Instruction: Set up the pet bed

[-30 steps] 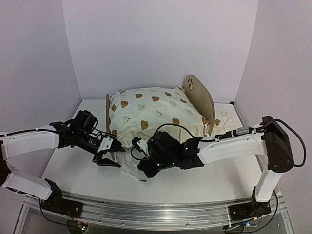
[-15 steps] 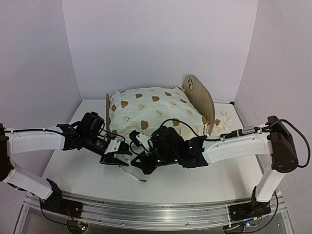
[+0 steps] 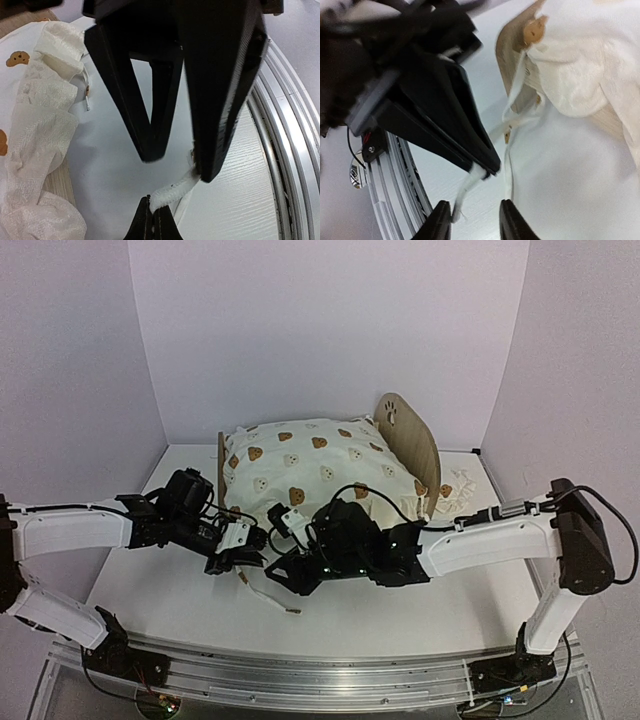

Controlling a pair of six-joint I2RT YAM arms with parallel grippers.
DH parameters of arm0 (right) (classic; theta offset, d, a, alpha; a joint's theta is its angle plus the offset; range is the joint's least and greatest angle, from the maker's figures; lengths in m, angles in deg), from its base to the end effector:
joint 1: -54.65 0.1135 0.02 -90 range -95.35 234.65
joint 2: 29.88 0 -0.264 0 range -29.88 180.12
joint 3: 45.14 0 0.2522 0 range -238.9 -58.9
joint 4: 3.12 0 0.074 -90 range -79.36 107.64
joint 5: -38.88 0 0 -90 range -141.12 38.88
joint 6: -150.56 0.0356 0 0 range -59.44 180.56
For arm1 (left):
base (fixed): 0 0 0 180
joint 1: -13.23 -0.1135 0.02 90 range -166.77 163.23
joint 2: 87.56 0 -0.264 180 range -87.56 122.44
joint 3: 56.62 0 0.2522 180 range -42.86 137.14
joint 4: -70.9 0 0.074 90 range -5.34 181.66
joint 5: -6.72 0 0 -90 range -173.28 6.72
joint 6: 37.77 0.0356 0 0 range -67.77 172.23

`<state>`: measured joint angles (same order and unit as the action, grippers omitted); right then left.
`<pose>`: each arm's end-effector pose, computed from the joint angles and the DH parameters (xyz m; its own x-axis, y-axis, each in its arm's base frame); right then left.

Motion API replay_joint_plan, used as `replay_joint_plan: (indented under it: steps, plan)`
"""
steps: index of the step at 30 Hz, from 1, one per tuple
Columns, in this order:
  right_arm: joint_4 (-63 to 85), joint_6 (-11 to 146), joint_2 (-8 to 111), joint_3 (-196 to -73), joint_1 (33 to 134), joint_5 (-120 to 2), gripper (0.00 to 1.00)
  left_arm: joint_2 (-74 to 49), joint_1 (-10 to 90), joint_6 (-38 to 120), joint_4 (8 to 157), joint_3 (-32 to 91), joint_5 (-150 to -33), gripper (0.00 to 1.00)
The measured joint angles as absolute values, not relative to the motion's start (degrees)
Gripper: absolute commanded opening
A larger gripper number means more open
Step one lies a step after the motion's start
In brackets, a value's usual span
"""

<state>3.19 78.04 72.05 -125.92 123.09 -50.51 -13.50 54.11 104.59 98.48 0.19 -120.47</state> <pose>0.1499 0.3784 0.2303 -0.4399 -0.2960 -0.8478 -0.8328 0.4877 0.2618 0.1832 -0.1871 0.2204 0.3440 0.5366 -0.7706 0.9384 -0.1689 0.3013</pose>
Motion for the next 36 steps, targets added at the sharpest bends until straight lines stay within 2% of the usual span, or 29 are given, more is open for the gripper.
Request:
replay_joint_plan:
  steps: [2, 5, 12, 14, 15, 17, 19, 23, 24, 25, 28, 29, 32, 36]
  plan:
    - [5.4, 76.7, 72.2, -125.1, 123.1, -47.8, 0.52, -14.0, 54.1, 104.2, 99.2, 0.2, -119.3, 0.0]
    - [9.2, 75.9, 74.7, -124.8, 123.1, -46.0, 0.54, -15.0, 53.9, 103.8, 99.9, 0.2, -118.1, 0.0]
    - [13.8, 72.9, 84.1, -124.9, 124.3, -44.8, 0.52, -18.5, 53.8, 103.0, 101.2, -1.5, -117.3, 0.0]
    - [13.4, 72.1, 84.7, -125.2, 125.0, -45.1, 0.46, -19.0, 53.7, 102.9, 101.2, -2.5, -117.0, 0.0]
    - [13.3, 71.7, 85.0, -125.4, 125.3, -44.9, 0.4, -19.2, 53.7, 102.9, 101.2, -3.0, -116.9, 0.0]
    - [12.7, 71.6, 85.7, -126.0, 125.7, -44.8, 0.15, -19.5, 53.7, 103.0, 101.2, -4.0, -116.6, 0.0]
    - [11.9, 71.2, 86.3, -126.4, 126.0, -44.6, 0.02, -19.8, 53.7, 103.2, 101.3, -4.9, -116.5, 0.0]
    - [11.6, 71.3, 86.6, -126.6, 126.0, -44.4, 0.0, -20.5, 53.6, 104.8, 102.6, -6.0, -116.6, 0.0]
    - [11.6, 71.3, 86.6, -126.6, 126.0, -44.4, 0.0, -20.6, 53.6, 105.8, 103.0, -6.3, -116.6, 0.02]
    - [11.7, 71.3, 86.4, -126.5, 125.8, -44.5, 0.0, -20.7, 53.6, 107.1, 103.5, -6.7, -116.7, 0.1]
    - [12.8, 71.3, 85.1, -126.1, 125.2, -44.7, 0.0, -20.4, 53.6, 112.9, 106.7, -8.0, -117.2, 0.44]
    - [13.3, 71.2, 84.4, -126.0, 124.9, -44.8, 0.0, -20.0, 53.6, 114.6, 108.2, -8.3, -117.2, 0.5]
    - [13.9, 71.0, 81.7, -125.9, 124.0, -45.0, 0.0, -18.9, 53.6, 118.1, 112.2, -8.6, -116.7, 0.53]
    - [14.2, 71.0, 79.4, -127.2, 123.1, -45.2, 0.0, -19.7, 53.4, 119.8, 113.9, -9.2, -113.8, 0.51]
